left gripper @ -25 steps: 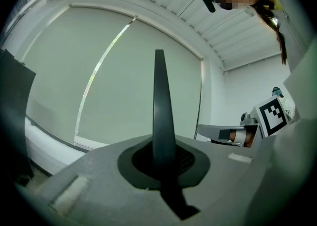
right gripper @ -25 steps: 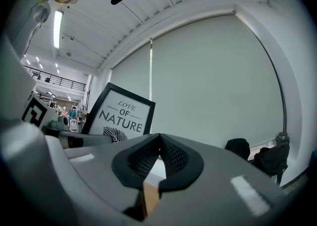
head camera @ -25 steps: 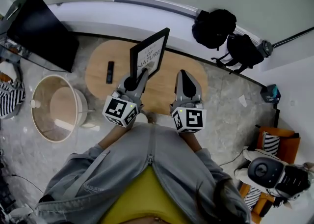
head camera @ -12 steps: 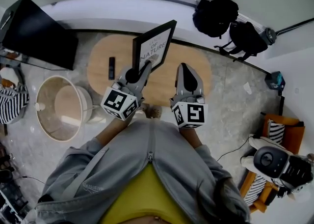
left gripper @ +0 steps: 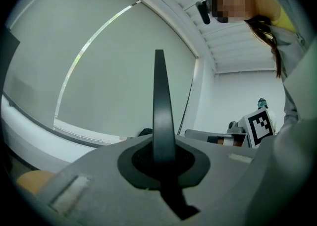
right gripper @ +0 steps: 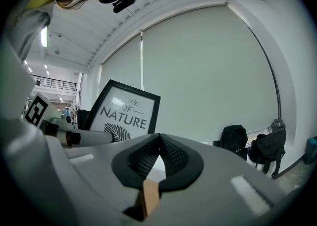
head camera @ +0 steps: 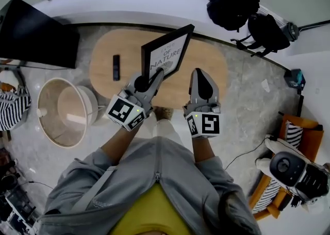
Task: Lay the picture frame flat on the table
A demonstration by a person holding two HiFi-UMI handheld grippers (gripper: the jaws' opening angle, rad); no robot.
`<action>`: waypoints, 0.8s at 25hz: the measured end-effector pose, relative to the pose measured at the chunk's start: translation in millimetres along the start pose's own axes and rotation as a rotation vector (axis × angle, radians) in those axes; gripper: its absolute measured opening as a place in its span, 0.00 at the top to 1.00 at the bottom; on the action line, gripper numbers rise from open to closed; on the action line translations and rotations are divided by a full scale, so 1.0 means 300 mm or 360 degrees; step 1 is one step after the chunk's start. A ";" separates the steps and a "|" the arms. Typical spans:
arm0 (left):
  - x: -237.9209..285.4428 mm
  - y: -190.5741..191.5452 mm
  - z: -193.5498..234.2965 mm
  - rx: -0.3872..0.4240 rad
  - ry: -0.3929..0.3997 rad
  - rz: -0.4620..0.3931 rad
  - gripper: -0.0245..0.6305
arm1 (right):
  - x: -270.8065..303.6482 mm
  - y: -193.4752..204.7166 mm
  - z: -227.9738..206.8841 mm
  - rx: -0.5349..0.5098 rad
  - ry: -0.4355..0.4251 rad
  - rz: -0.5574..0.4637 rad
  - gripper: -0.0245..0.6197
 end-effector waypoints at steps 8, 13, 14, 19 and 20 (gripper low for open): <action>0.045 0.174 0.102 -0.0054 0.0082 0.0003 0.95 | 0.092 0.179 0.011 0.0043 -0.0067 0.0041 0.97; 0.112 0.273 0.185 -0.0103 0.0116 -0.0021 0.95 | 0.187 0.285 -0.041 0.0053 -0.0081 0.0071 0.97; 0.115 0.294 0.202 -0.0114 0.0120 -0.0026 0.95 | 0.204 0.305 -0.041 0.0044 -0.0091 0.0075 0.97; 0.130 0.409 0.248 -0.0200 0.0143 -0.0001 0.95 | 0.255 0.410 -0.047 0.0052 -0.0132 0.0135 0.97; 0.138 0.435 0.260 -0.0207 0.0148 0.0004 0.95 | 0.269 0.435 -0.051 0.0057 -0.0131 0.0143 0.97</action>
Point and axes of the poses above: the fingertips, and each gripper's own axes: x forward along the fingers, z to its left, y out of its underside, the point moved 2 cm from there along -x, backward along the fingers, and after that the axes turned 9 degrees about z, right-handed, at the moved point
